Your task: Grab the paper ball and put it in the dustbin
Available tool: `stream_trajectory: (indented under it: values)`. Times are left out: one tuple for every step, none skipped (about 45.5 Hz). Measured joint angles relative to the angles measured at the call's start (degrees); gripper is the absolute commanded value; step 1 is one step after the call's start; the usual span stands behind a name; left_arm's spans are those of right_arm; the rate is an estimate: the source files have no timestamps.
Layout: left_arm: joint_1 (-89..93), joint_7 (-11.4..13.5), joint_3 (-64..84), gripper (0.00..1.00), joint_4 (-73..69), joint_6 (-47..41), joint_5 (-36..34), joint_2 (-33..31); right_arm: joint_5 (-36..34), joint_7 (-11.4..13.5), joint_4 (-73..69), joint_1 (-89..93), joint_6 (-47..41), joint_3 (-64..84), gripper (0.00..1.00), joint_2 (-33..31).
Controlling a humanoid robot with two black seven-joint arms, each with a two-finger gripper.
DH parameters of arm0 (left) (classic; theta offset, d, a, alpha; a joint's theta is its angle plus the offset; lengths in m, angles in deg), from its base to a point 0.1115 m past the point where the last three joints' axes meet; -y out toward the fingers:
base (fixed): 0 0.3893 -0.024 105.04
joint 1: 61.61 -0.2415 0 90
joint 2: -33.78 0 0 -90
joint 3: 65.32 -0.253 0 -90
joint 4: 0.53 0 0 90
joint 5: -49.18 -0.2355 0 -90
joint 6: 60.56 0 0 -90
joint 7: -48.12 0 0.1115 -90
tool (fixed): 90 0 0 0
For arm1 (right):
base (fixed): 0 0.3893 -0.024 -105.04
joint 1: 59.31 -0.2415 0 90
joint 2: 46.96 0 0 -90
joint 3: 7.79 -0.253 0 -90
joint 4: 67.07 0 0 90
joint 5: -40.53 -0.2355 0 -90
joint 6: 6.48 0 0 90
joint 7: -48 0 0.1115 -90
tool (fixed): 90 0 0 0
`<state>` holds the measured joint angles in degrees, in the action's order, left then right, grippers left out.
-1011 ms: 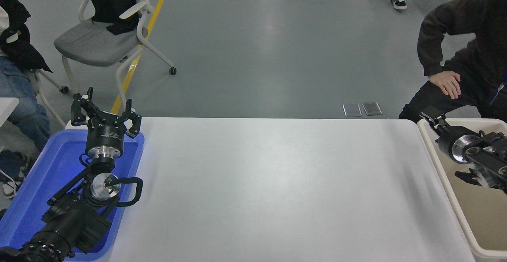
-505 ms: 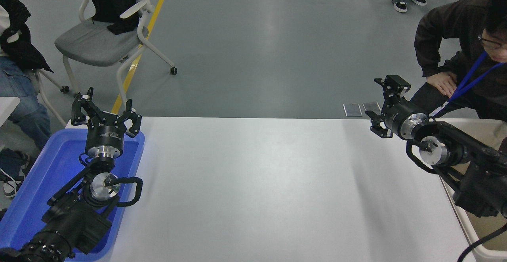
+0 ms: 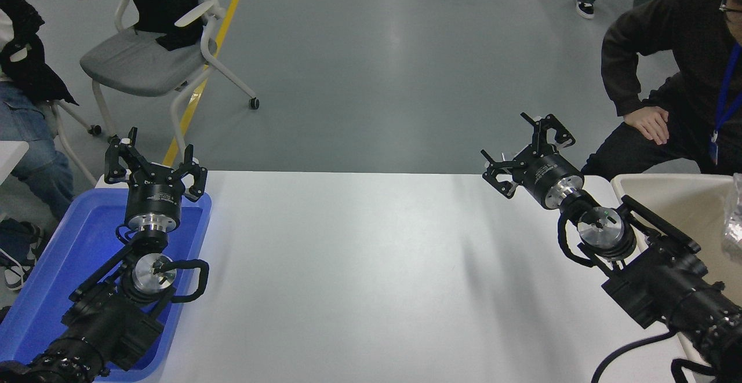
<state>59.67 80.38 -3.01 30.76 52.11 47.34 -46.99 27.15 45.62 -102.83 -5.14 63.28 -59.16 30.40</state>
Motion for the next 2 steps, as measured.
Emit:
stream_trajectory:
  values:
    - [0.00,0.00,0.00,0.99,0.00,0.00,0.00,0.00,-0.31,-0.04,0.34,0.14,-0.51,-0.07,1.00,0.07]
    - [0.00,0.00,0.00,0.99,0.00,0.00,0.00,0.00,-0.71,-0.07,0.76,0.35,-1.11,-0.11,1.00,0.17]
